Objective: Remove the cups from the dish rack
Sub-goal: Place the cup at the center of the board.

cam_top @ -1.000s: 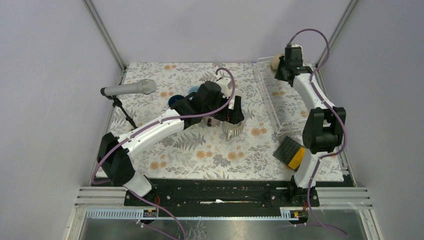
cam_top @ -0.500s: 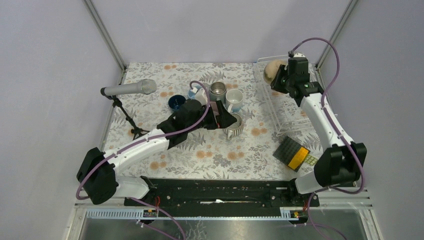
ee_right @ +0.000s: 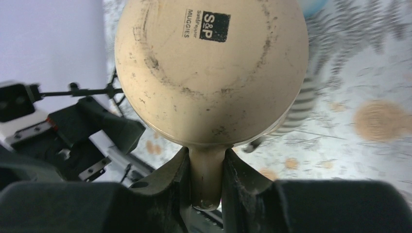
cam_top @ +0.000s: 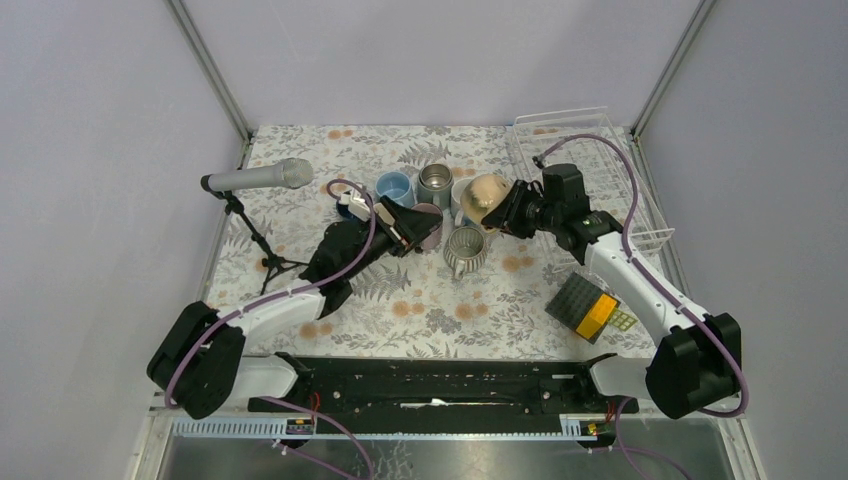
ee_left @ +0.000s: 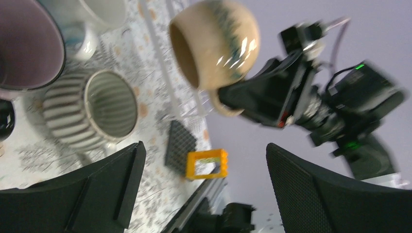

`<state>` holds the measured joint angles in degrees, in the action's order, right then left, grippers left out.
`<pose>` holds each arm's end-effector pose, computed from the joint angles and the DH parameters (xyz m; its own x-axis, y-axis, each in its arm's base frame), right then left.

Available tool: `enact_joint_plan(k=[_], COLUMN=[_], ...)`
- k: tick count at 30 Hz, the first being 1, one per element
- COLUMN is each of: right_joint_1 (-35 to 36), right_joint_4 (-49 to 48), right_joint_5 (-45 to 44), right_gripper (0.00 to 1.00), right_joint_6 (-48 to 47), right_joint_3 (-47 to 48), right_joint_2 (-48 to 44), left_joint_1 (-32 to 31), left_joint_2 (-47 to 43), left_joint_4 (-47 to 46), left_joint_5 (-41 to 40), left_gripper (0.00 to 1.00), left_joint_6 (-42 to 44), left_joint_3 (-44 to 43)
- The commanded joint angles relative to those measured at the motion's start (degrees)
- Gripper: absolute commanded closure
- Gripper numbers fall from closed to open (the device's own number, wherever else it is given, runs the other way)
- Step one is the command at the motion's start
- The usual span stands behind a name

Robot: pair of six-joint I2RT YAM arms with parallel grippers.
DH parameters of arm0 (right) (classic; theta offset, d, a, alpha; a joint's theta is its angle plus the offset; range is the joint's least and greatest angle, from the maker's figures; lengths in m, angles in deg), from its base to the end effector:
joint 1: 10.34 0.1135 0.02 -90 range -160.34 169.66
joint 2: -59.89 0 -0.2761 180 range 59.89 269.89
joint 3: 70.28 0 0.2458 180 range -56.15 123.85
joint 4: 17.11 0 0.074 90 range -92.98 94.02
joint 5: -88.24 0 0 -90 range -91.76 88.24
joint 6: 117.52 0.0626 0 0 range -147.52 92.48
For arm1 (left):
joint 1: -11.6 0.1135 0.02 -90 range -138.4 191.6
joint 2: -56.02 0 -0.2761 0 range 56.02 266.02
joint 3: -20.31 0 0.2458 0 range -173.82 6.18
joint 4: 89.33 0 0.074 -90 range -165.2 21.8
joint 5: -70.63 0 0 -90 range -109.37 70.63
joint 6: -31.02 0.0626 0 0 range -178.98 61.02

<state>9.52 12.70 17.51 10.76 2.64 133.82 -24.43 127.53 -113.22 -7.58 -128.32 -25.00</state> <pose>0.2786 0.1226 0.3063 -0.7421 0.3537 -0.5694 -0.1625 0.7292 0.6647 0.2255 -0.1798 0.2614 -0.7048 -0.6200 -0.3448 0.2309 0.2591 -0.9378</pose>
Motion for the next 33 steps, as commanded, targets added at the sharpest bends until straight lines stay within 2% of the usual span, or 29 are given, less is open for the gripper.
enact_joint_plan(k=[1, 6, 13, 18, 33], right_joint_1=[3.0, 5.2, 6.9, 8.1, 9.5], right_joint_4=[-19.2, -26.9, -33.1, -36.8, -51.8], right_joint_5=[9.4, 12.3, 14.7, 15.0, 16.7], right_gripper=[1.00, 1.00, 1.00, 1.00, 1.00], right_joint_6=[11.1, 16.8, 21.4, 23.7, 32.8], right_joint_3=[-3.1, -6.5, -9.0, -11.2, -18.0], right_joint_2=[-4.6, -4.4, -3.0, -3.0, -4.8], left_joint_1=[2.7, 3.4, 3.6, 3.8, 3.8], left_joint_2=[4.2, 9.6, 12.9, 14.0, 15.8], left_joint_4=[-19.7, -32.7, -39.0, -40.3, -48.1], left_joint_5=[4.8, 4.6, 4.4, 4.6, 4.0], left_gripper=[0.01, 0.01, 0.01, 0.03, 0.29], left_joint_6=[-10.1, -16.4, -20.8, -22.5, -30.7], left_joint_3=[2.6, 5.0, 5.2, 4.3, 2.2])
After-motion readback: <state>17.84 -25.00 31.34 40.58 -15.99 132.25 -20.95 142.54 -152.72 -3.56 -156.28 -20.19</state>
